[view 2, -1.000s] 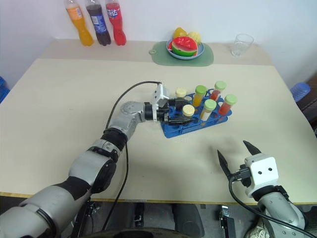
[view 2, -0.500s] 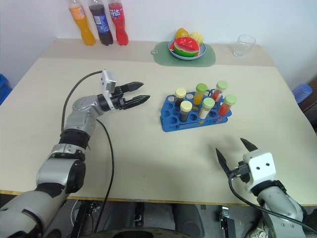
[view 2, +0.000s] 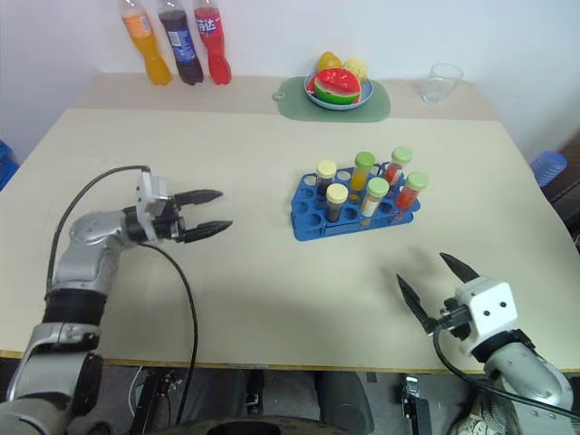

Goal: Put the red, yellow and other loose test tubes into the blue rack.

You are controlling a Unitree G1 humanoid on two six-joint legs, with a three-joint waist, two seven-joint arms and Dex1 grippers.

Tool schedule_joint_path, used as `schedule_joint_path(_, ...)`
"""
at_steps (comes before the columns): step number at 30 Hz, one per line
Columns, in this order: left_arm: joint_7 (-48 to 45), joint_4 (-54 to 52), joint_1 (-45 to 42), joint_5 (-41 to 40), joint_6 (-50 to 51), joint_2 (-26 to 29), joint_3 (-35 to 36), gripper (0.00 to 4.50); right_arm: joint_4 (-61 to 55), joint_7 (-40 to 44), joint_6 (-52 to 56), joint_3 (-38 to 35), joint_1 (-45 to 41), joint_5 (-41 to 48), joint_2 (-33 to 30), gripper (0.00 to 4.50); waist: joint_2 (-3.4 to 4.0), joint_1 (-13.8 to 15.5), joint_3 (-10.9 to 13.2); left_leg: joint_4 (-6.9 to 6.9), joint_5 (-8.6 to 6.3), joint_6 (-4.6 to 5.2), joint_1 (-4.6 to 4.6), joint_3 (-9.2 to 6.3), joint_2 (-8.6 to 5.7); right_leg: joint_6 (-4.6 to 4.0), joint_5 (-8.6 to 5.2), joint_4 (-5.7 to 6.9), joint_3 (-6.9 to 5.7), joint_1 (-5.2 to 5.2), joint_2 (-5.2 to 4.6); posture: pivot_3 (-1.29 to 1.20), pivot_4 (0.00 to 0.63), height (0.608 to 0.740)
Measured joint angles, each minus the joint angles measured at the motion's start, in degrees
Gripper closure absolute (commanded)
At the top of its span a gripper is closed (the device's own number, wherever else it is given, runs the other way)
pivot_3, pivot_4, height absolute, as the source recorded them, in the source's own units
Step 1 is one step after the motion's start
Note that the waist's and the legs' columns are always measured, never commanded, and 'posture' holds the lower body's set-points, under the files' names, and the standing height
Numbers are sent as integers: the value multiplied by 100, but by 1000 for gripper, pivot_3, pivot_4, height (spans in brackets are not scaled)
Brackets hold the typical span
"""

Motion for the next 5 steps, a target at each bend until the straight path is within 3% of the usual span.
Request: schedule_joint_path(5,-49,-528,328,-285,412,427,84,849,0,223,-121,-342,319,251,-6,0,1,-7,0,3,-1,0,1,-2,2,-1,0,0,0,2,-1,0,150,740)
